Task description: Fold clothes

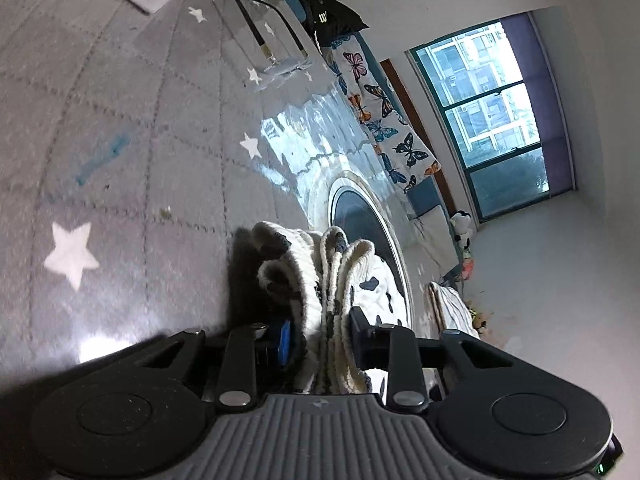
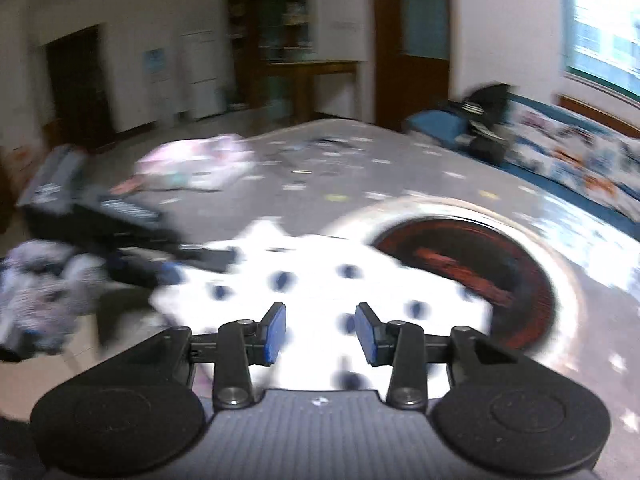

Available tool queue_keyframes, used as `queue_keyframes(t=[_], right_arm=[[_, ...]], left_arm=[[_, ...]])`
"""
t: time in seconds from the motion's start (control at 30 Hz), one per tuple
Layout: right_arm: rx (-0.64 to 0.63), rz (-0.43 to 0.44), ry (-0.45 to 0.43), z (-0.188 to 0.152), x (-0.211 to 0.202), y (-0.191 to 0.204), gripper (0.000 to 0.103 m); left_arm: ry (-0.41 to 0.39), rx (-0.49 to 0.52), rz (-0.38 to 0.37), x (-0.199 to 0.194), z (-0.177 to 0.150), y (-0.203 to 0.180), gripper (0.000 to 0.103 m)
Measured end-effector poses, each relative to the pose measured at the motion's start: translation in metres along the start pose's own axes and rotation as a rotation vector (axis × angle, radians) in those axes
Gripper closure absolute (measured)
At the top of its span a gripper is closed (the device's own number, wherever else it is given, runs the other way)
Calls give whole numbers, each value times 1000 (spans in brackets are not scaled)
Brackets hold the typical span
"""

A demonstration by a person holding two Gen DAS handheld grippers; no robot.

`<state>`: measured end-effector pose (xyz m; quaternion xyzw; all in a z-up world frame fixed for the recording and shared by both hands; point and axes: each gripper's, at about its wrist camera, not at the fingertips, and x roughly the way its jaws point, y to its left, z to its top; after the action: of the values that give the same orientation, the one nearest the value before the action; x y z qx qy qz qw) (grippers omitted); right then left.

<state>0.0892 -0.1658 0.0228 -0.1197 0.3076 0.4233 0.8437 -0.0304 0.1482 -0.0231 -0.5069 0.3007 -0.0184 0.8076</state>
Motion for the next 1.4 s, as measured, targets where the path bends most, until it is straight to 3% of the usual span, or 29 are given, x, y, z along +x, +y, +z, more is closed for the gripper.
queue_keyframes(t=[0.13, 0.3, 0.63, 0.7, 0.83, 0.93, 1.13, 1.4], right_arm=[[176, -81, 28, -10, 11, -49, 65], [347, -78, 39, -24, 23, -87, 65], [425, -72, 49, -34, 36, -93, 66], [440, -66, 41, -36, 36, -92, 70], [461, -61, 24, -38, 33, -86, 92], [486, -67, -20, -40, 22, -83, 98], [516, -121, -113, -39, -14, -90, 99], [557, -287, -174, -47, -76, -131, 99]], left_arm=[[-3, 11, 14, -2, 2, -1, 72], [-4, 20, 27, -3, 2, -2, 72], [-3, 43, 50, -4, 6, -7, 72], [-3, 51, 57, -3, 7, -10, 72], [-4, 86, 79, -2, 7, -18, 72], [-4, 122, 95, 1, 8, -29, 72], [21, 201, 74, 18, 10, -64, 73], [119, 310, 14, 83, -9, -129, 73]])
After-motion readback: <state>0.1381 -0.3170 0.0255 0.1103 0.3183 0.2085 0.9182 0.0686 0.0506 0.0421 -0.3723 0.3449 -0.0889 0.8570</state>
